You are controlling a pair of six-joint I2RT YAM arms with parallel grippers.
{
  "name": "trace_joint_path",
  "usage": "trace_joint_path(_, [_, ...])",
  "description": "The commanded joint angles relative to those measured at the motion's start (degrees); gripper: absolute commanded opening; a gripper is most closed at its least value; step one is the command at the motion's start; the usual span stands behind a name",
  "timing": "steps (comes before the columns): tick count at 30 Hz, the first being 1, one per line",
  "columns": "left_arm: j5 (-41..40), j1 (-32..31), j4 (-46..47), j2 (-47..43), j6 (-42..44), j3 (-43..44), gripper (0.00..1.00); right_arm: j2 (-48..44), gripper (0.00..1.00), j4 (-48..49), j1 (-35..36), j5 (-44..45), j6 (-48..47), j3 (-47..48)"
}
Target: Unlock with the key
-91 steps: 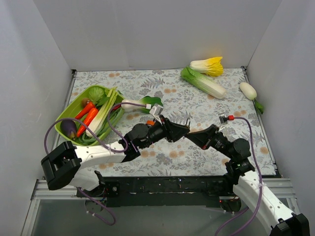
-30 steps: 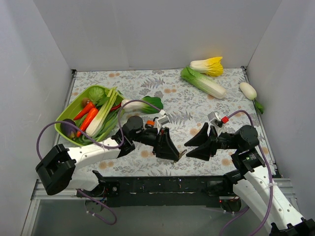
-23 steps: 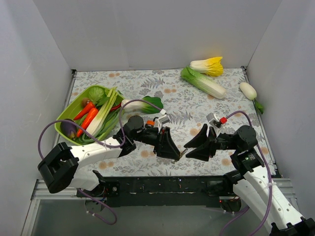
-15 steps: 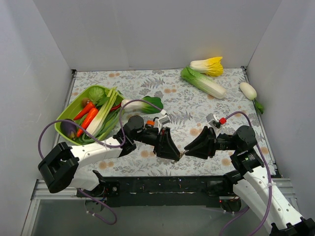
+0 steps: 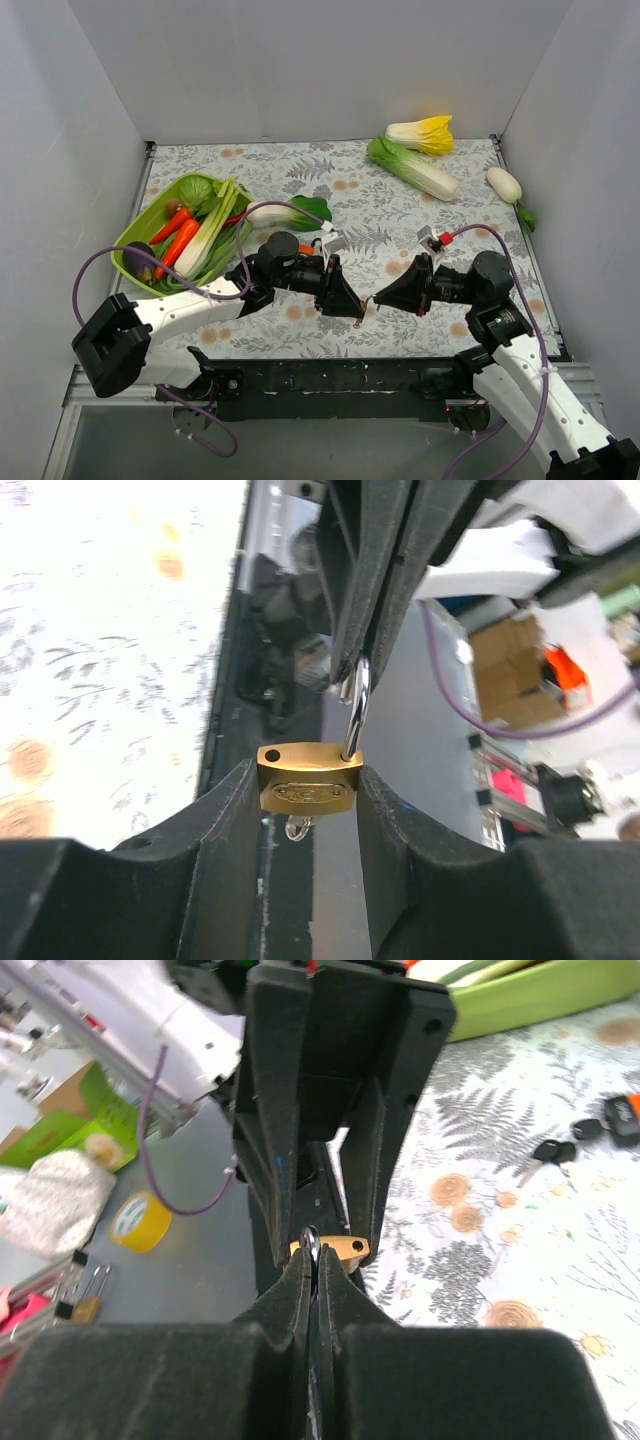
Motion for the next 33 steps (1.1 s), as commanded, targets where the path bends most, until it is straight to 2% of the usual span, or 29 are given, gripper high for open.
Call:
trace_joint_path(1, [-23.1,0.3,-10.0,-0.9,6.2,3.3,0.0,2.3,0.01,-3.1,1.1,4.7,-1.3,0.6])
trace_joint_path(5, [-33.1,-0.4,-15.3,1.6,7.5,4.3,0.0,8.2,0.01,-3.5,1.1,12.7,-1.0,-0.7])
trace_joint_path(6, [-38.0,-0.7,-16.6,2.5,7.9,4.8,0.0,9.3,0.01,-3.4,1.1,14.1,-0.9,-1.3])
trace_joint_path(13, [-50.0,-2.6,-25.5,9.9,7.5,10.0,0.0,19.0,0.01,3.1,1.1,21.2,-0.5,-2.8])
trace_joint_path(22, [-50.2,-2.5,-33.2,18.8,4.7,17.2,0.0,29.5,0.01,8.4,1.1,28.6,-1.0,-2.2])
trace_joint_path(26, [-53.0,-2.5,-36.5,23.6,3.5,18.7,0.0,33.3,0.15,10.3,1.1,33.0,-0.7,-2.3])
trace_joint_path(28, [-53.3,-2.2,-37.3,24.9,3.4,19.5,0.0,34.7,0.25,10.6,1.1,33.6,-0.8,-1.7])
trace_joint_path(30, [-52.6,-1.7,-37.6,26.2,4.3,21.0,0.0,36.2,0.37,9.0,1.1,35.2,-0.8,-0.8])
trace_joint_path(33, [-51.8,0.6,-39.9,28.6,6.1,24.5,0.0,35.6,0.47,6.4,1.1,37.2,-0.8,-0.9])
